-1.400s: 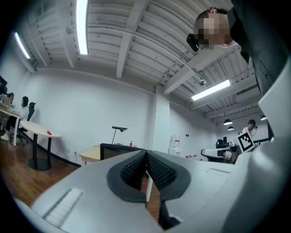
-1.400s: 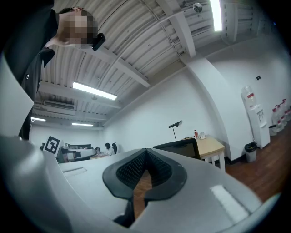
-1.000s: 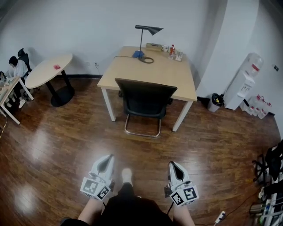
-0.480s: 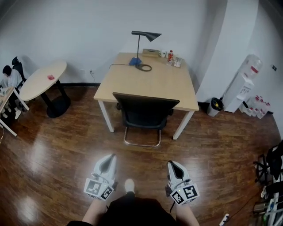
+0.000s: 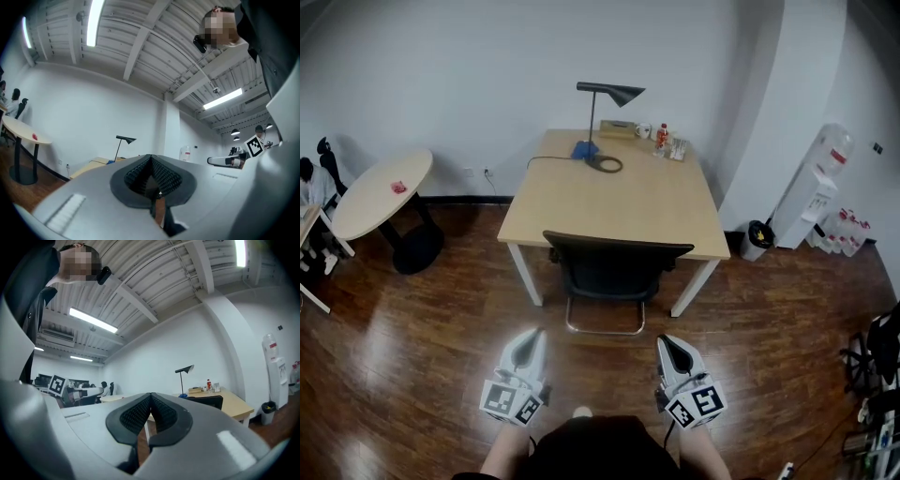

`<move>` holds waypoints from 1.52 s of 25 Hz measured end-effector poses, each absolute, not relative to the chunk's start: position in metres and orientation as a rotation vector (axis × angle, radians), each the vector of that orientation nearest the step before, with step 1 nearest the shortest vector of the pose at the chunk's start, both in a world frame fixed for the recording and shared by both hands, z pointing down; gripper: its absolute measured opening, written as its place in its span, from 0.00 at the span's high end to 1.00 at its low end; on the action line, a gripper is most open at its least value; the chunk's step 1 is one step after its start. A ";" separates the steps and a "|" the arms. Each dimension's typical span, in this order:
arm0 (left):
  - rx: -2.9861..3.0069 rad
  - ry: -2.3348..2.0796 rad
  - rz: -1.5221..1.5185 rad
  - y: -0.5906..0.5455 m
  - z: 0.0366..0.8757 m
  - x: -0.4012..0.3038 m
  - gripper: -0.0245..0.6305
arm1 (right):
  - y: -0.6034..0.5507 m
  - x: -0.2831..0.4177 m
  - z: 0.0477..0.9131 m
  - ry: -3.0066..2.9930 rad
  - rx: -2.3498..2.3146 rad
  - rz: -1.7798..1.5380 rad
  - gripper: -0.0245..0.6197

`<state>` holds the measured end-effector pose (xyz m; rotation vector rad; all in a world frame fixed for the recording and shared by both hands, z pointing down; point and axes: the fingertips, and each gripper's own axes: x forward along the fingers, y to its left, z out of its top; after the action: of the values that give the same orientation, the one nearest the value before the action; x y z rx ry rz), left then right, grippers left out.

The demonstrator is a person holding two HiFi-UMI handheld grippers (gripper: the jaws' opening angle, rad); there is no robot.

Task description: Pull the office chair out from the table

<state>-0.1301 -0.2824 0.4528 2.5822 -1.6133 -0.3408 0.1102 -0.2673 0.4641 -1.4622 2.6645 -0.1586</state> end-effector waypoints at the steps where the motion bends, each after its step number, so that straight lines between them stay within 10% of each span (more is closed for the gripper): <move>1: 2.588 -1.610 -0.341 -0.290 0.453 -0.135 0.96 | -0.276 0.106 0.463 2.661 -1.465 -0.151 0.94; 38: 2.734 -1.553 -0.203 -0.538 0.441 -0.071 0.96 | -0.527 0.160 0.469 2.807 -1.456 -0.045 0.86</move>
<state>-0.0706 -0.5379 0.4412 2.7345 -1.5532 -0.2026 0.1600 -0.5267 0.4686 -1.4563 2.8067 -0.0448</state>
